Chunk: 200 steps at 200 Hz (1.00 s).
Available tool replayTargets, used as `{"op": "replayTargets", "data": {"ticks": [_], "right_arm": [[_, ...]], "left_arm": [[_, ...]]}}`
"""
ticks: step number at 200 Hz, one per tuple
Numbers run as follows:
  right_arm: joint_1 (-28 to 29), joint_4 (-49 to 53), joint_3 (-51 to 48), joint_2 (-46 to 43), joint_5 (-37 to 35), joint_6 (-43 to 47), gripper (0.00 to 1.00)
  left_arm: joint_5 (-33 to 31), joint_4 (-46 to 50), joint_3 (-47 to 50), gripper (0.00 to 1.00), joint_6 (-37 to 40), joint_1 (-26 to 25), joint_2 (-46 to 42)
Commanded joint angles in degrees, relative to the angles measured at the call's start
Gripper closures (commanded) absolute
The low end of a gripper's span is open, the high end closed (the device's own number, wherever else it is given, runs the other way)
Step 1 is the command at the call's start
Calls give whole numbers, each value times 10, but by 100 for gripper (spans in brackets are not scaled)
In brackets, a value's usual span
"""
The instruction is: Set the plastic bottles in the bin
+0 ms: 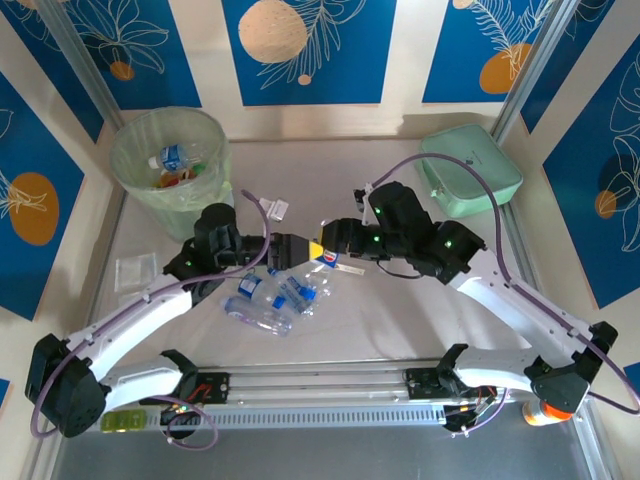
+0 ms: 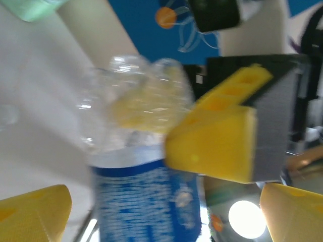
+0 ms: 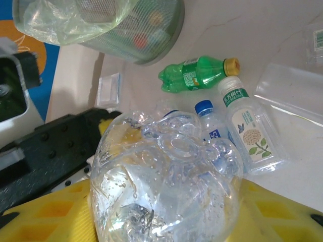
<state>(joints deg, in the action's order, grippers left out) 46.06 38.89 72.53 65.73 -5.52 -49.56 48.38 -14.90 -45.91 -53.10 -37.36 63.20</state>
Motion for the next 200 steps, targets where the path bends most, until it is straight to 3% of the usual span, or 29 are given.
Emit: {"op": "replayTargets", "data": {"ticks": [1, 40, 64, 103, 131, 155, 173, 181, 200], "right_arm": [[7, -40, -20, -37, -6, -22, 46], [1, -66, -54, -74, 0, -36, 45], [-7, -72, -51, -75, 8, -30, 45], [-45, -95, -58, -72, 33, -48, 45], [-85, -103, -59, -69, 58, -43, 44], [-104, -112, -55, -54, 85, -30, 24], [-113, -92, -29, -35, 84, -16, 1], [-113, -69, -10, -29, 56, 2, 1], [-119, 1, 41, -26, -85, 26, 1]], "left_arm": [[42, -100, 3, 9, -33, -24, 1], [32, -82, -13, 28, -20, -48, 13], [8, -4, -47, 33, 36, -74, 31], [-31, 59, -91, 30, 85, -91, 64], [-69, 117, -134, 44, 120, -91, 82], [-93, 151, -174, 48, 144, -91, 96], [-119, 189, -202, 51, 167, -90, 108], [-139, 210, -214, 52, 175, -88, 110], [-204, 245, -227, 53, 169, -69, 102]]}}
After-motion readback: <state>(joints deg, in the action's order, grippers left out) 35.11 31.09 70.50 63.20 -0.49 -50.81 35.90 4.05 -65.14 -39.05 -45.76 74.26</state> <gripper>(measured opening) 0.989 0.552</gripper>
